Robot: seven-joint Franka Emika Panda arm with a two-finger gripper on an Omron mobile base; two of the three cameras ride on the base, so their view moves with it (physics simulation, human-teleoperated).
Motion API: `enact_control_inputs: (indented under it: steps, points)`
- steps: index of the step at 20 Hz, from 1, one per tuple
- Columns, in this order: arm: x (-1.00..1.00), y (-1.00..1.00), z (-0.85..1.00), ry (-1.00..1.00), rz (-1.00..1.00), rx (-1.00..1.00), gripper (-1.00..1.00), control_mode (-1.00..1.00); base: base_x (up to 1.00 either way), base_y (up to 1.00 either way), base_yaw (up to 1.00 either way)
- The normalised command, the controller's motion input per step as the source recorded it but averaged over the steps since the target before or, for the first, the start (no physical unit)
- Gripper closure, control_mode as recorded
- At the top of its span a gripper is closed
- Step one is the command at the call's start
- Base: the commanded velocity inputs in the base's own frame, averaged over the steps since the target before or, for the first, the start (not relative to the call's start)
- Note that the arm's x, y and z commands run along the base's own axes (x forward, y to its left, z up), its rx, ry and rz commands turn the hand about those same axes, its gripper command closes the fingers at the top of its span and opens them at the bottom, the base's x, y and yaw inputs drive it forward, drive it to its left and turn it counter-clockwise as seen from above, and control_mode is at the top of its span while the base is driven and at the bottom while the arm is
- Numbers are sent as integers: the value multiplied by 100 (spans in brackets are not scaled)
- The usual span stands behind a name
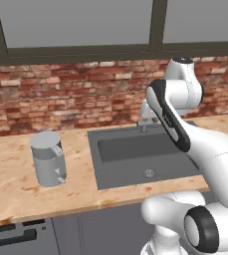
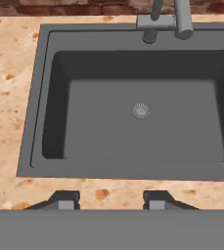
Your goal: Navigate to the toaster oven.
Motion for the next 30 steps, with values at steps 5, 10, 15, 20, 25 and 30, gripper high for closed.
enact_control_inputs:
  steps: [5, 10, 15, 20, 25, 30]
  points:
    - [0, 0, 0, 0, 0, 0, -100, 100, -39, 0, 2]
    - [0, 0, 0, 0, 0, 0, -100, 100, -64, 0, 39]
    - [0, 0, 0, 0, 0, 0, -100, 100, -43, 1, 46]
    - [0, 0, 0, 0, 0, 0, -100, 100, -11, 1, 46]
    - [0, 0, 0, 0, 0, 0, -100, 100, -3, 1, 42]
    - [0, 0, 0, 0, 0, 0, -100, 100, 0, 1, 40]
